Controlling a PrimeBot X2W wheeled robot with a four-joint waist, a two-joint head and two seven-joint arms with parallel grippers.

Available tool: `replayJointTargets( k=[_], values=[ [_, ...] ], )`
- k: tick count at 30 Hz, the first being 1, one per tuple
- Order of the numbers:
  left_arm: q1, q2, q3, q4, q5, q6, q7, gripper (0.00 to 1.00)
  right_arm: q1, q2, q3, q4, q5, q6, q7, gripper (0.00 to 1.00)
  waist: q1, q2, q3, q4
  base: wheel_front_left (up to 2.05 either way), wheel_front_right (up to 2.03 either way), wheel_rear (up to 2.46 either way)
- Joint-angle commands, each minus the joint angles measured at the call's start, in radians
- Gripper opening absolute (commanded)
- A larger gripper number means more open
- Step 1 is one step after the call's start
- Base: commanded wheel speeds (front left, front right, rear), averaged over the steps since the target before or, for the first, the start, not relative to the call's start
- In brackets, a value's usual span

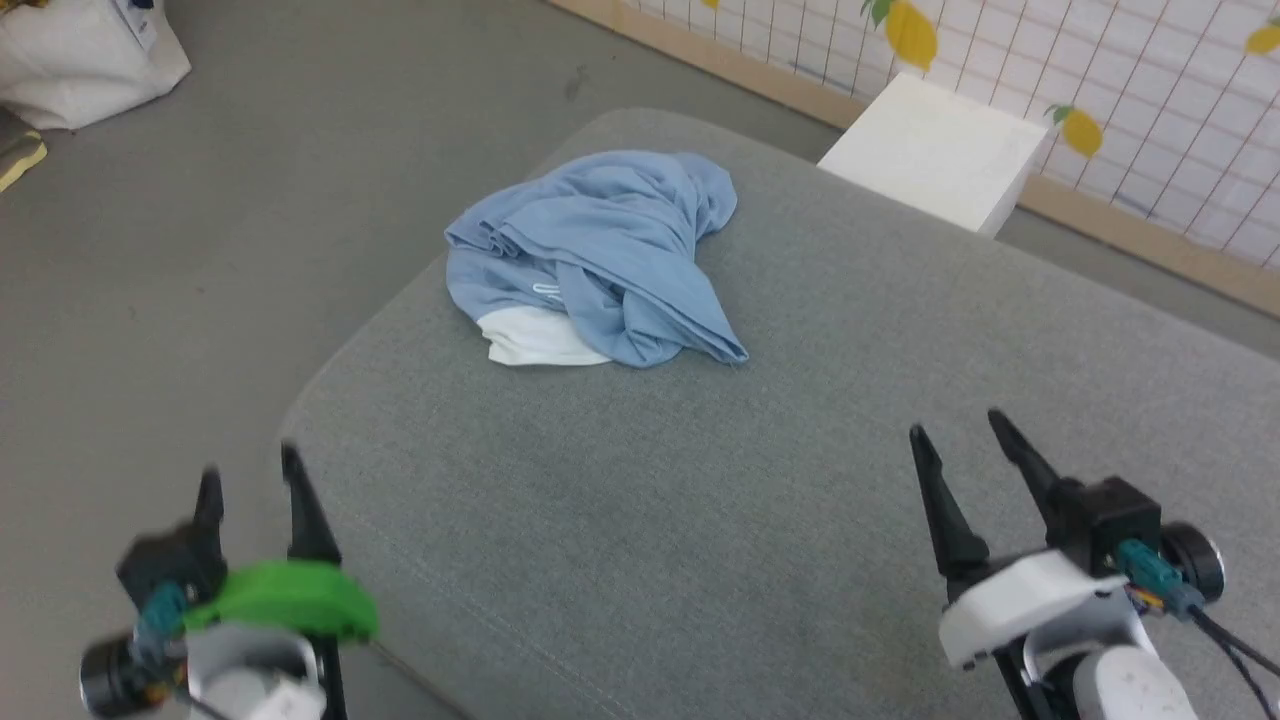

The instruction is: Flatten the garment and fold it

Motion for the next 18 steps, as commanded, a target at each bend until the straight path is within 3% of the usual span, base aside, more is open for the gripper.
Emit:
replayJointTargets(
  k=[1,5,11,18],
  values=[
    [-0.068,0.011,-0.003,0.009,-0.022,-0.011,0.004,1.00,-0.032,0.000,0.005,-0.018,-0.016,-0.002,0.009,1.00,0.0000,0.0000,0.090,-0.036,0.00,0.00,0.00],
    [-0.277,0.010,-0.018,0.059,-0.090,-0.041,0.095,1.00,-0.092,-0.007,0.004,-0.082,-0.066,-0.002,0.046,1.00,0.0000,0.0000,0.243,-0.080,0.00,0.00,0.00],
    [-0.604,0.069,-0.054,0.184,-0.148,-0.097,0.278,1.00,-0.174,-0.043,0.011,-0.139,-0.078,-0.002,0.070,1.00,0.0000,0.0000,0.434,-0.154,0.00,0.00,0.00],
    [-0.824,0.098,-0.025,0.338,-0.255,-0.132,0.492,1.00,-0.250,-0.056,0.022,-0.151,-0.069,-0.002,0.055,1.00,0.0000,0.0000,0.554,-0.274,0.00,0.00,0.00]
  ],
)
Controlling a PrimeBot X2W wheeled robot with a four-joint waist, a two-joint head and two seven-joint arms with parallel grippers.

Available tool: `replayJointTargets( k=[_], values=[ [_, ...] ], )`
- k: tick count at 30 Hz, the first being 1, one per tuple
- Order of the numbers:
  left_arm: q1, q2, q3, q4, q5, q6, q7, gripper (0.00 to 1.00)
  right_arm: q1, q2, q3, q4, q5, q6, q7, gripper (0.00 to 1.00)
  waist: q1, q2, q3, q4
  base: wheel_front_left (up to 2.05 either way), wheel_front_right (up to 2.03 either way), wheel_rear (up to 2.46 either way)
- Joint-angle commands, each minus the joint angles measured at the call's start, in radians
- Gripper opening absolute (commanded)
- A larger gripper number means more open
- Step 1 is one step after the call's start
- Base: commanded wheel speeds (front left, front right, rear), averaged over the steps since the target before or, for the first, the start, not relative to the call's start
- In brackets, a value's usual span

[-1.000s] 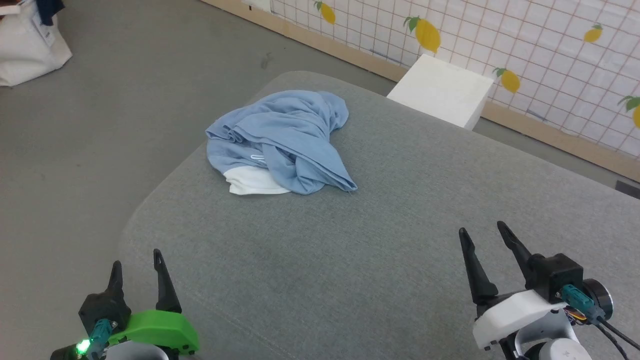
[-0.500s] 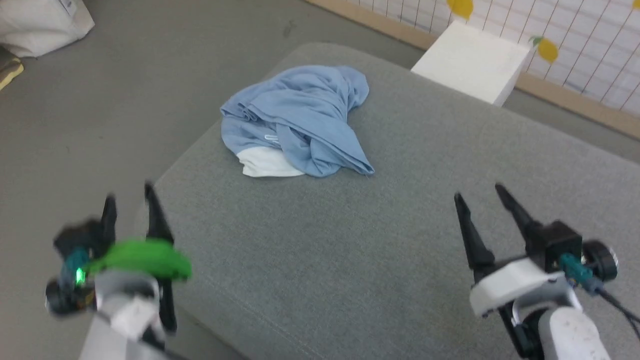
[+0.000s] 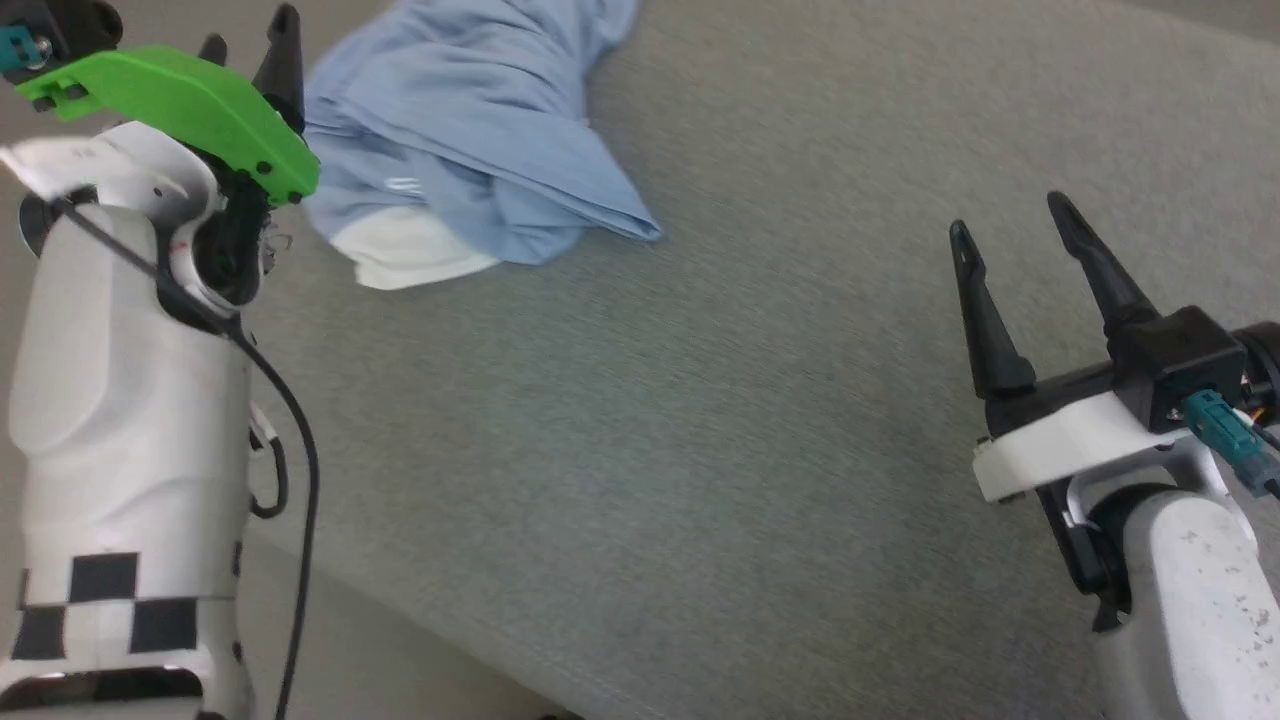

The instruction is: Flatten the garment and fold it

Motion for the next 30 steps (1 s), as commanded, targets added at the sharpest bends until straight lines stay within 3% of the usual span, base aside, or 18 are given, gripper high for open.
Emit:
replayJointTargets(
  k=[1,12,16,17,18,19,20,30],
  values=[
    [-0.019,0.019,0.011,0.029,-0.018,0.000,0.036,1.00,-0.020,0.003,0.007,0.000,0.002,-0.002,-0.012,1.00,-0.0005,0.0000,0.190,-0.199,0.00,0.00,0.00],
    [-0.019,0.097,0.053,0.152,-0.089,0.055,0.283,1.00,-0.031,0.028,0.008,0.052,0.020,-0.002,-0.062,1.00,-0.0005,0.0000,0.220,-0.330,0.00,0.00,0.00],
    [0.055,0.118,0.029,0.199,-0.097,0.080,0.434,1.00,-0.024,0.038,0.012,0.086,0.031,-0.002,-0.088,1.00,-0.0005,0.0000,0.178,-0.357,0.00,0.00,0.00],
    [0.072,0.121,0.024,0.206,-0.104,0.079,0.472,0.87,-0.021,0.040,0.013,0.094,0.034,-0.002,-0.093,1.00,-0.0005,0.0000,0.163,-0.361,0.00,0.00,0.00],
    [0.091,0.126,0.019,0.204,-0.112,0.069,0.508,0.53,-0.016,0.042,0.013,0.104,0.037,-0.002,-0.098,1.00,-0.0005,0.0000,0.144,-0.364,0.00,0.00,0.00],
    [0.104,0.135,0.020,0.192,-0.110,0.068,0.505,0.40,-0.011,0.043,0.013,0.113,0.039,-0.002,-0.103,1.00,-0.0005,0.0000,0.126,-0.365,0.00,0.00,0.00],
    [0.116,0.154,0.021,0.169,-0.092,0.066,0.469,0.00,-0.006,0.045,0.013,0.123,0.042,-0.002,-0.105,1.00,-0.0005,0.0000,0.104,-0.366,0.00,0.00,0.00],
    [0.116,0.293,-0.015,0.016,0.149,0.073,-0.032,0.00,0.055,0.054,-0.003,0.199,0.072,-0.002,-0.137,1.00,-0.0005,0.0000,-0.160,-0.364,0.00,0.00,0.00]
  ],
)
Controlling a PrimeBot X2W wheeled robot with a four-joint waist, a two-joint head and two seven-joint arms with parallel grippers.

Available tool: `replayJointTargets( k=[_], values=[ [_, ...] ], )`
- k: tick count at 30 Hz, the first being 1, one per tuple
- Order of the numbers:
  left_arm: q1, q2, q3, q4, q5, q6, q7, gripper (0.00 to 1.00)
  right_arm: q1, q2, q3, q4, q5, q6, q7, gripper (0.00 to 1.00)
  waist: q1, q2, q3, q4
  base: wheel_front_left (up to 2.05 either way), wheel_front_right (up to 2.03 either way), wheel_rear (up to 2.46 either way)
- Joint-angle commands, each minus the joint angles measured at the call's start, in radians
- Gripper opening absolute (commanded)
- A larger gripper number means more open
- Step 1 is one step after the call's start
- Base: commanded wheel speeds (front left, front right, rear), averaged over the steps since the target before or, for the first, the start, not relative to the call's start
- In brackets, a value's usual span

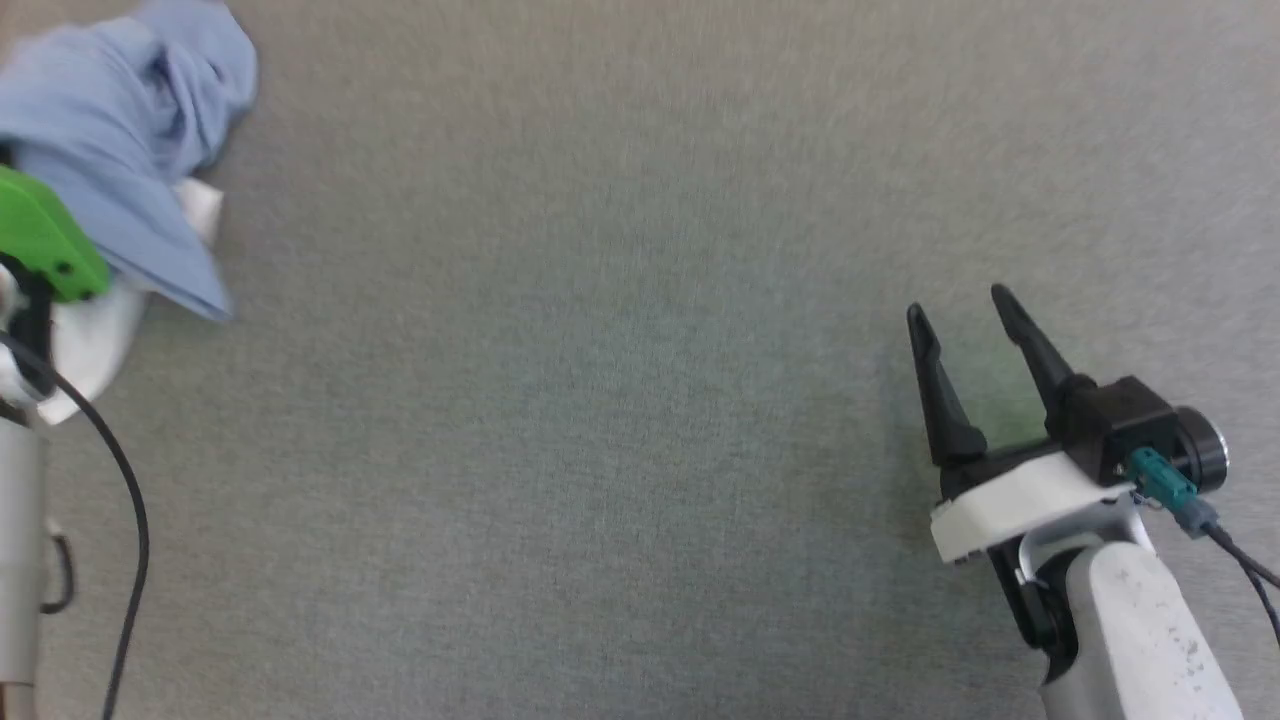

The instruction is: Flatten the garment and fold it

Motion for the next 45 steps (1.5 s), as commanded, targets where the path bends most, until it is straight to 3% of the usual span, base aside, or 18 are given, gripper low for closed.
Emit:
replayJointTargets(
  k=[1,7,11,20,30,34,43,44,45],
  values=[
    [-0.021,0.020,-0.013,-0.017,0.030,-0.006,-0.040,0.00,0.017,0.002,-0.004,0.008,0.010,-0.002,-0.011,1.00,0.0000,0.0000,-0.194,0.012,0.00,0.00,0.00],
    [-0.095,0.044,-0.084,-0.096,0.109,-0.050,-0.159,0.00,0.091,0.003,-0.025,0.036,0.051,-0.002,-0.022,1.00,0.0000,0.0000,-0.319,-0.023,0.00,0.00,0.00],
    [-0.154,0.017,-0.133,-0.154,0.131,-0.076,-0.192,0.00,0.125,0.003,-0.043,0.032,0.060,-0.002,-0.020,1.00,0.0000,0.0000,-0.363,-0.065,0.00,0.00,0.00],
    [-0.226,-0.146,-0.264,-0.205,0.107,-0.134,-0.192,0.00,0.159,0.003,-0.071,0.005,0.064,-0.002,-0.004,1.00,0.0000,0.0000,-0.393,-0.170,0.00,0.00,0.00],
    [-0.126,-0.342,-0.389,-0.123,0.031,-0.180,-0.208,0.00,0.164,0.003,-0.077,-0.035,0.061,-0.002,0.020,1.00,0.0000,0.0000,-0.369,-0.252,0.00,0.00,0.00],
    [-0.030,-0.375,-0.440,-0.018,0.015,-0.179,-0.153,0.00,0.166,0.003,-0.073,-0.042,0.063,-0.002,0.027,1.00,0.0000,0.0000,-0.355,-0.268,0.00,0.00,0.00],
    [0.154,-0.423,-0.547,0.229,-0.069,-0.219,0.120,0.00,0.169,0.004,-0.060,-0.043,0.069,-0.002,0.040,1.00,0.0000,0.0000,-0.340,-0.260,0.00,0.00,0.00],
    [0.162,-0.426,-0.548,0.235,-0.077,-0.220,0.126,0.46,0.169,0.004,-0.058,-0.043,0.069,-0.002,0.041,1.00,0.0000,0.0000,-0.341,-0.256,0.00,0.00,0.00],
    [0.172,-0.430,-0.549,0.241,-0.086,-0.218,0.133,1.00,0.169,0.004,-0.056,-0.042,0.069,-0.002,0.042,1.00,0.0000,0.0000,-0.342,-0.249,0.00,0.00,0.00]
  ],
)
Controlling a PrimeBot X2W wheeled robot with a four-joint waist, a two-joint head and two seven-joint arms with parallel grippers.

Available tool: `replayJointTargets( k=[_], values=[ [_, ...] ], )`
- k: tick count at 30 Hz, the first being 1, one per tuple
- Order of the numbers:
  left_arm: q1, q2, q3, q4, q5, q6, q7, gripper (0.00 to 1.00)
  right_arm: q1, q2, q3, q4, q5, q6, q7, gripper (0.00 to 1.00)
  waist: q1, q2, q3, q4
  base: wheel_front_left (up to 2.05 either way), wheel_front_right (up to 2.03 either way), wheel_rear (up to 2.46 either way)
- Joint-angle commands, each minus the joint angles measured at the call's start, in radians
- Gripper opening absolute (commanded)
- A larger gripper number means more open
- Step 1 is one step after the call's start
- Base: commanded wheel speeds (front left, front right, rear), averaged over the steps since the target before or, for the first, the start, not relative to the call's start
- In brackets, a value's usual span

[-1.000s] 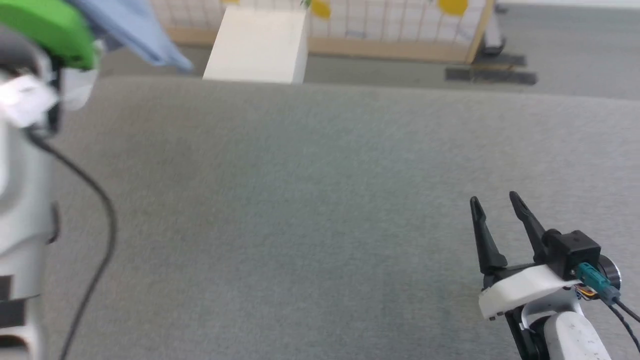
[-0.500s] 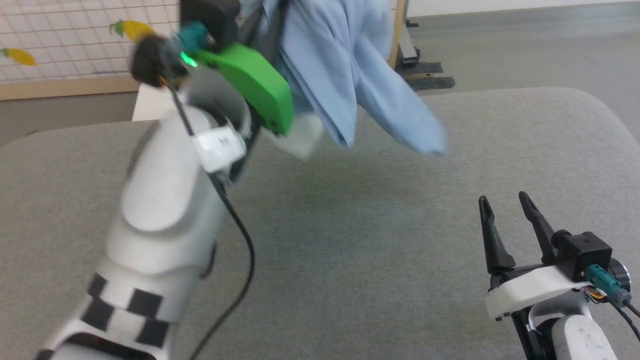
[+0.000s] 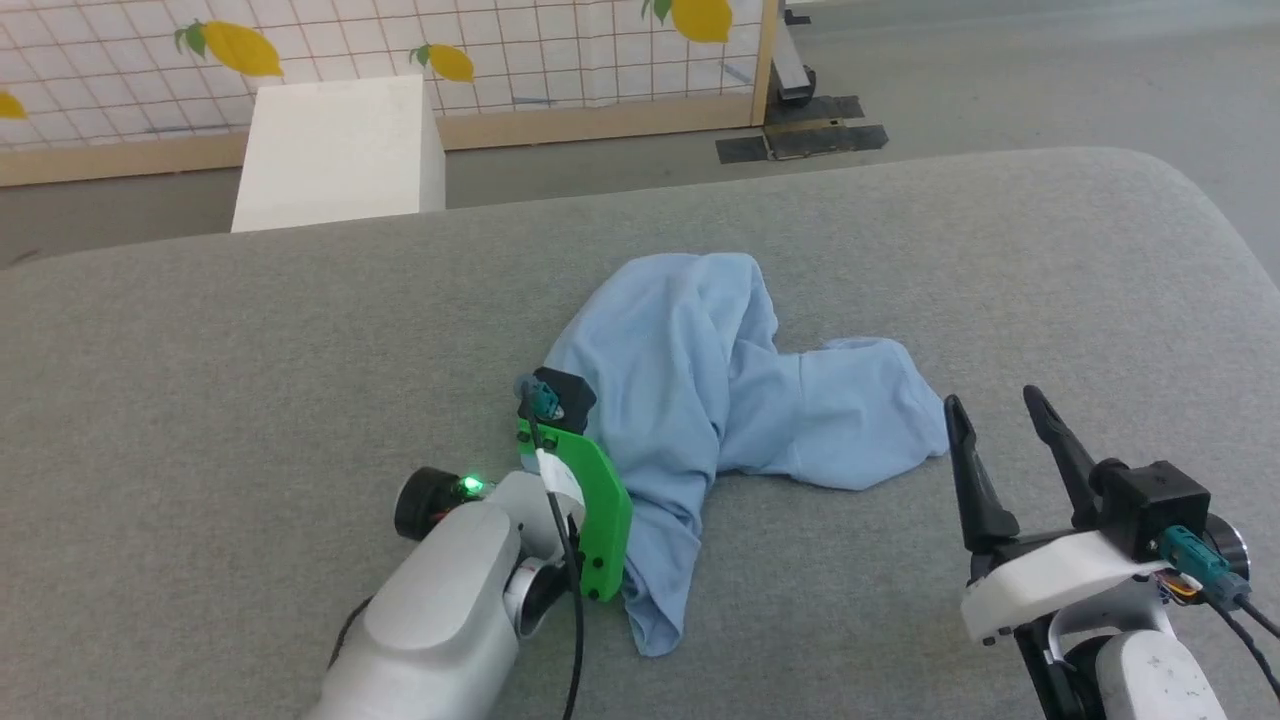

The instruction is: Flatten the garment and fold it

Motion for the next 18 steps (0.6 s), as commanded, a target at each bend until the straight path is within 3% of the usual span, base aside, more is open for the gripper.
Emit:
replayJointTargets(
  k=[1,5,13,18],
  values=[
    [0.024,-0.005,-0.003,0.009,-0.016,0.001,0.014,1.00,0.011,0.001,0.005,-0.002,0.007,-0.002,0.002,1.00,0.0001,0.0000,-0.002,0.013,0.00,0.00,0.00],
    [0.042,-0.009,0.038,-0.049,-0.039,0.027,-0.091,1.00,0.013,0.001,0.013,0.000,0.007,-0.002,0.006,1.00,0.0001,0.0000,-0.011,0.035,0.00,0.00,0.00],
    [0.142,0.048,0.169,-0.269,0.004,0.144,-0.531,1.00,0.024,0.001,0.020,-0.017,-0.002,-0.002,0.019,1.00,0.0001,0.0000,-0.033,0.093,0.00,0.00,0.00],
    [0.247,0.086,0.223,-0.365,0.038,0.199,-0.643,1.00,0.015,0.001,0.023,-0.037,-0.009,-0.002,0.034,1.00,0.0001,0.0000,-0.027,0.135,0.00,0.00,0.00]
  ],
)
